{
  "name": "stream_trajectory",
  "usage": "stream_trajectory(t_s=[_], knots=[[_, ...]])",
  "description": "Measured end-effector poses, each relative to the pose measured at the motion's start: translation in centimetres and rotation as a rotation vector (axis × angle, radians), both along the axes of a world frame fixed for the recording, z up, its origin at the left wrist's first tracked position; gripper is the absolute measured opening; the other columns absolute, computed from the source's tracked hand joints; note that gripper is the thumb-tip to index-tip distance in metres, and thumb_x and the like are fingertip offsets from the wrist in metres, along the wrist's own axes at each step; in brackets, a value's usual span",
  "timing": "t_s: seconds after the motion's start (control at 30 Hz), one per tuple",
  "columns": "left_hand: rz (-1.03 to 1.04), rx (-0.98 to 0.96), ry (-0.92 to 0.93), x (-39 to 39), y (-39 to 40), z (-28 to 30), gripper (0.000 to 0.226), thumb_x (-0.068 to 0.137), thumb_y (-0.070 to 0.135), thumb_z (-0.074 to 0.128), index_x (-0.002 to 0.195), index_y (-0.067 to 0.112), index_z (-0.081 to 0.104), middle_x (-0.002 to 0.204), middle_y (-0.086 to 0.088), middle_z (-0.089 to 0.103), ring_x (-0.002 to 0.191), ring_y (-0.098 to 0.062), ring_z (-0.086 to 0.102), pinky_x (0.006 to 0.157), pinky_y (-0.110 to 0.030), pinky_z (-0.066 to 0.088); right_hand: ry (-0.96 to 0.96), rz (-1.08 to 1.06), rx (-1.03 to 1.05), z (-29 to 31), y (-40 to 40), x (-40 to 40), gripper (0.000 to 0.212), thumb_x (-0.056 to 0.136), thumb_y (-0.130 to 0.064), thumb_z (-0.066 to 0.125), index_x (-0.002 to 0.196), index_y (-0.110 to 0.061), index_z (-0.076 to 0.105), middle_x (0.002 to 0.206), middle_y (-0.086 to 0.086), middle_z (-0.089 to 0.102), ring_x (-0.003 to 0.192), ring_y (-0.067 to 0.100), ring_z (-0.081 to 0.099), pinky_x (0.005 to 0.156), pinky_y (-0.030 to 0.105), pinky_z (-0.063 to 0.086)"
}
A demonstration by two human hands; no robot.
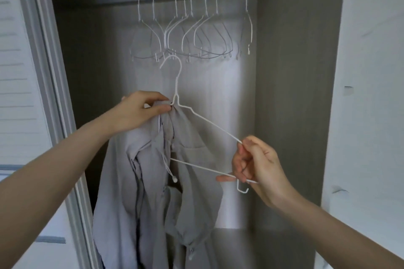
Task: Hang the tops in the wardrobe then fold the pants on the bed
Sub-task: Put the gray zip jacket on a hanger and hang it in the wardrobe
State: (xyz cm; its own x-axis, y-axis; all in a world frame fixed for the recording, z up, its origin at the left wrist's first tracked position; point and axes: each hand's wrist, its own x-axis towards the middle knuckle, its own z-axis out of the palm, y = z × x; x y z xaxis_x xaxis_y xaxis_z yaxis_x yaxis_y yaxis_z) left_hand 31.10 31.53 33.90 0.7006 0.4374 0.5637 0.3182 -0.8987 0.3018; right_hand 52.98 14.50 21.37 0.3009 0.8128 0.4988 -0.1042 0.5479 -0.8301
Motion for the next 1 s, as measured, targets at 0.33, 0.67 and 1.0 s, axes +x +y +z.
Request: stream_trajectory(t_s=[0.33, 0.67, 1.0], knots=[[0.153, -0.115, -0.427, 0.8, 1.0, -3.3, 0.016, 0.093, 0.029, 0.064, 0.092, 0.018, 0.076, 0.092, -0.009, 0.074, 0.098, -0.028, 0.067, 0.094, -0.048, 0.049, -1.000, -1.106, -0.050, 0.2, 0.0, -1.2, 0.051, 0.078, -0.005, 0.061, 0.127, -0.010, 0.048, 0.124, 0.016, 0.042, 0.107, 0.034, 0.042, 0.095, 0.041, 0.039], [0.117, -0.177, -0.571, 1.6, 0.6, -3.7, 0.014, 0.092, 0.028, 0.065, 0.090, 0.022, 0.078, 0.087, 0.005, 0.074, 0.093, -0.017, 0.068, 0.094, -0.045, 0.052, -1.448, -0.573, -0.121, -3.4, 2.9, -7.4, 0.036, 0.086, -0.027, 0.046, 0.121, -0.020, 0.048, 0.123, 0.003, 0.049, 0.125, 0.027, 0.032, 0.093, 0.041, 0.030], [0.086, -0.156, -0.601, -1.5, 2.1, -4.1, 0.012, 0.093, 0.021, 0.064, 0.082, 0.019, 0.059, 0.072, -0.023, 0.054, 0.064, -0.022, 0.047, 0.060, -0.030, 0.039, -1.590, -0.052, -0.668, -7.6, 5.7, -4.6, 0.045, 0.075, -0.067, 0.054, 0.101, -0.031, 0.050, 0.112, -0.006, 0.049, 0.119, 0.030, 0.030, 0.090, 0.050, 0.024]])
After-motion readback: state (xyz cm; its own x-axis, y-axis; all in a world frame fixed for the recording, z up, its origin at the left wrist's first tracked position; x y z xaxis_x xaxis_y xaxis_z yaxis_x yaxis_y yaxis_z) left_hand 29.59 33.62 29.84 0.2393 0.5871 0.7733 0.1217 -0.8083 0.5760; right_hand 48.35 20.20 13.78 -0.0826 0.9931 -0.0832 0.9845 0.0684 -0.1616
